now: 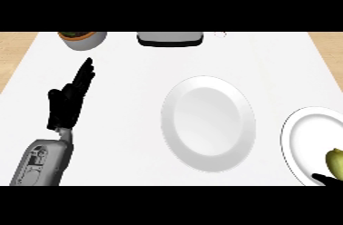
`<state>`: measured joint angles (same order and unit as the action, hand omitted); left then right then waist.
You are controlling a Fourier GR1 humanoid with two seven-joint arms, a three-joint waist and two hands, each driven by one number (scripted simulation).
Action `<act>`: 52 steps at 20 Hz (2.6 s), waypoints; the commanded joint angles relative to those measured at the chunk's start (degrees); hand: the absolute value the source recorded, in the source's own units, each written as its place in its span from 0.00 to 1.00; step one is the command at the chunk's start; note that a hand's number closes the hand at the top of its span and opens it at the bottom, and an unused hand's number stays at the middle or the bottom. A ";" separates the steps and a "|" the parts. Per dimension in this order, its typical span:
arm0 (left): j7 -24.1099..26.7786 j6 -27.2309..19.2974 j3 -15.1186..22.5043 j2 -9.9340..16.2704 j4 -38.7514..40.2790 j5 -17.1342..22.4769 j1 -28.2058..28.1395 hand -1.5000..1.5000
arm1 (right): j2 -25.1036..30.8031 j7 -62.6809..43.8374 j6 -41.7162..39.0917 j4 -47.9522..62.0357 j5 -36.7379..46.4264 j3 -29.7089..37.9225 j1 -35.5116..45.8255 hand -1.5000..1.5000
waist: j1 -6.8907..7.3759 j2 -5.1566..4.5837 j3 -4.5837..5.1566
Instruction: Pick the lemon from the plate and place it in the plate
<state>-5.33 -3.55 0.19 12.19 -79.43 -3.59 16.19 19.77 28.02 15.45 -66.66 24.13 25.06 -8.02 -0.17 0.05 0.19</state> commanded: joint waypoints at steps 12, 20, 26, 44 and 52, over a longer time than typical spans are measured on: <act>1.33 1.03 -0.31 -2.97 -1.97 -3.15 -3.12 0.50 | 3.65 12.75 8.32 19.95 -2.73 4.91 10.23 1.00 | 0.19 -0.07 -0.22; -2.45 2.37 -1.63 -1.70 -4.95 -2.12 -2.32 0.50 | 4.36 6.01 9.06 11.57 4.23 -1.49 7.69 1.00 | 0.78 -0.09 -0.14; -2.70 2.14 -1.50 -1.78 -3.36 -2.65 -0.79 0.50 | 15.18 -2.36 -5.20 4.92 16.66 -13.34 6.17 1.00 | 0.75 -0.05 0.07; -1.06 2.22 -1.45 -3.48 -3.81 -2.81 -3.13 0.50 | 5.89 -21.13 -22.86 -39.48 5.29 -23.48 10.53 1.00 | 0.65 0.00 -0.14; -0.96 3.19 -2.39 -2.82 -3.65 -2.70 -2.20 0.50 | -5.04 -29.95 -21.23 -34.46 14.61 -35.89 19.09 1.00 | 0.78 -0.07 -0.18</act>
<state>-5.56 -1.29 -1.84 9.07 -81.59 -7.10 14.60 20.65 1.60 -7.96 -102.92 33.54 -3.98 8.04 0.31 -0.01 0.05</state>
